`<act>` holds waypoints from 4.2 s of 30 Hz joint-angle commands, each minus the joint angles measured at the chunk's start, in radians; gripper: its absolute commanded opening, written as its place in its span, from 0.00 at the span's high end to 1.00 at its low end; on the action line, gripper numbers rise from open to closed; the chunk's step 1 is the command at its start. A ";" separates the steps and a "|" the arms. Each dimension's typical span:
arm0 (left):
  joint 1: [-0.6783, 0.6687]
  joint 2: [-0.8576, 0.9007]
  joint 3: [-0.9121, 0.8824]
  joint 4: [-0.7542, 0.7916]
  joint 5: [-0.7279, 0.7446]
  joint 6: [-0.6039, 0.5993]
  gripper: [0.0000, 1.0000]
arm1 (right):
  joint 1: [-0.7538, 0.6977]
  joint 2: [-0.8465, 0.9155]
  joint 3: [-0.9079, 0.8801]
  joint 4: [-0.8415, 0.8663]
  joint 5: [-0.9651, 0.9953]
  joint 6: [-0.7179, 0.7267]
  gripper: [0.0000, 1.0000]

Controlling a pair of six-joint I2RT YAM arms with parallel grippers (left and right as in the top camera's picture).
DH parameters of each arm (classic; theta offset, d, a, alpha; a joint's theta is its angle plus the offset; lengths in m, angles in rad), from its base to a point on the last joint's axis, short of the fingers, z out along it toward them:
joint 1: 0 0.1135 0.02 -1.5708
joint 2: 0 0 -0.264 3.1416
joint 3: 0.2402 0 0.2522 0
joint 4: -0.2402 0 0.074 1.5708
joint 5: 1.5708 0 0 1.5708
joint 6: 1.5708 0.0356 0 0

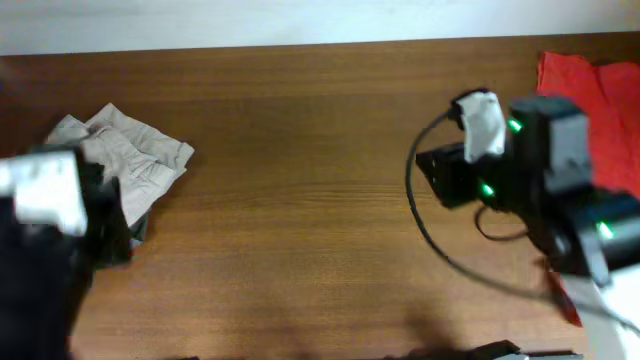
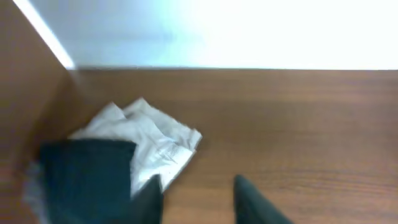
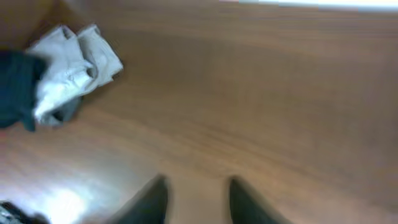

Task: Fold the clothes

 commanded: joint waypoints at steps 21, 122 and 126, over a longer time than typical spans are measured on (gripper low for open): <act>-0.008 -0.116 -0.003 -0.229 -0.039 0.022 0.01 | -0.001 -0.196 0.014 -0.085 0.056 -0.019 0.01; -0.008 -0.116 -0.003 -0.483 -0.039 0.022 0.01 | -0.074 -1.150 -1.357 0.600 0.179 -0.172 0.01; -0.008 -0.116 -0.003 -0.483 -0.039 0.022 0.01 | -0.074 -1.150 -1.357 0.599 0.179 -0.172 0.01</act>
